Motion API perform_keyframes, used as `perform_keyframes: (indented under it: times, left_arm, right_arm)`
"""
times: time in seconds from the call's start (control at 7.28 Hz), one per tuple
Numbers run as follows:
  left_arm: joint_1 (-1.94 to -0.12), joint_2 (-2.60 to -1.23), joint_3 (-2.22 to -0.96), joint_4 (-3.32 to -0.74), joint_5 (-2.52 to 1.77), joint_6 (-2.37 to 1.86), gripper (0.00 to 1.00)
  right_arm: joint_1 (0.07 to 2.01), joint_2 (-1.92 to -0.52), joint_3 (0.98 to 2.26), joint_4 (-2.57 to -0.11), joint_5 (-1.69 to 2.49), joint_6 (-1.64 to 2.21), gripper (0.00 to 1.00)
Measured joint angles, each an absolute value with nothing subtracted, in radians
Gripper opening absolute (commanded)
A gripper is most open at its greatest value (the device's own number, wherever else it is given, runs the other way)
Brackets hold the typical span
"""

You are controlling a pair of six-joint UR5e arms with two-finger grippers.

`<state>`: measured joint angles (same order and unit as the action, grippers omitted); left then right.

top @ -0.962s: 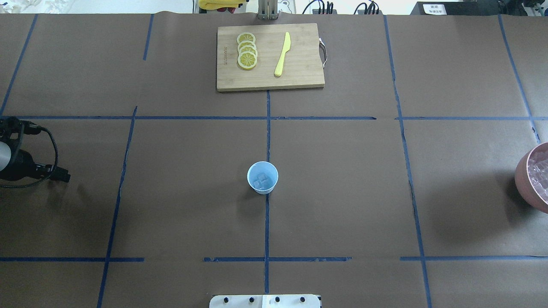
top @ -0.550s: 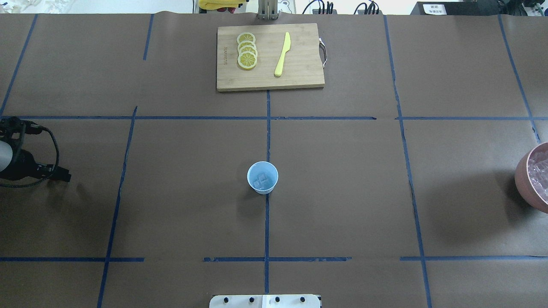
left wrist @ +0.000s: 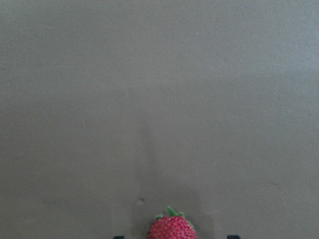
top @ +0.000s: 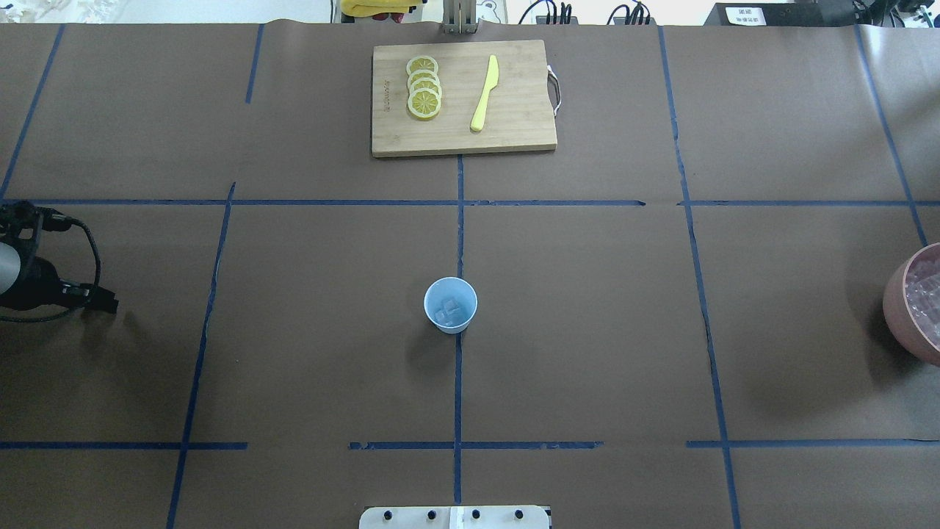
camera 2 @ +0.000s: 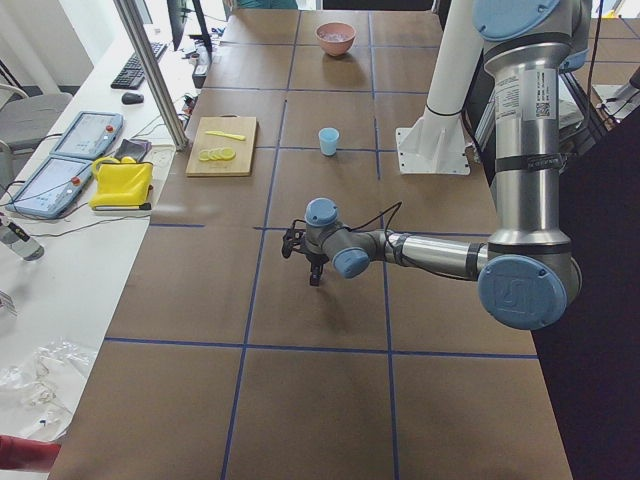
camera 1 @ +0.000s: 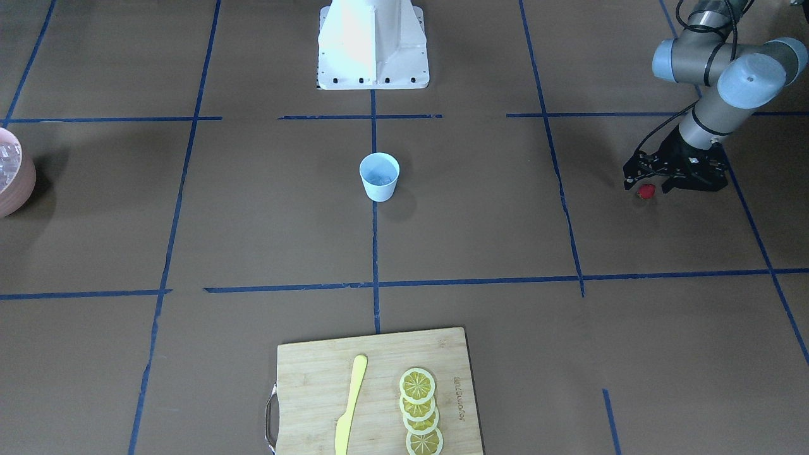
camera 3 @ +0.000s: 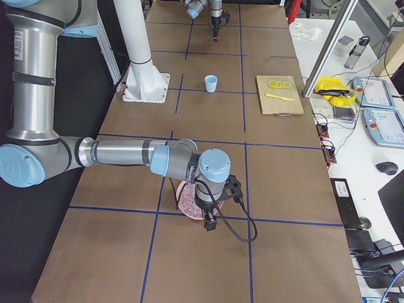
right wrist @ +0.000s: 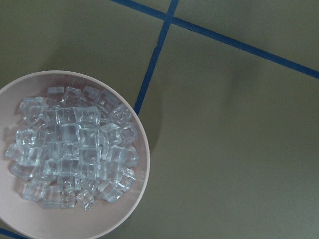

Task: Put ice and strawberries in cup
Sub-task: 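Lower the left gripper onto the red strawberry and close on it, then carry the strawberry with the left gripper over the light blue cup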

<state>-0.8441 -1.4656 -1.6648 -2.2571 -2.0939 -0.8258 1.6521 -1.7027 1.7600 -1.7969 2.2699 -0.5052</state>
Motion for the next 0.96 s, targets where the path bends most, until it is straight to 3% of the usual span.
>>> perform_keyframes:
  times: [0.55, 0.96]
  left_arm:
    - [-0.855, -1.467, -1.715, -2.199, -2.114, -0.820, 0.00]
    - [-0.867, -1.542, -1.963, -1.848, -2.130, -0.831, 0.00]
  right_arm:
    - [1.652, -1.703, 1.764, -1.796, 2.270, -0.504, 0.99]
    - [1.652, -1.702, 1.767, -1.796, 2.270, -0.504, 0.99]
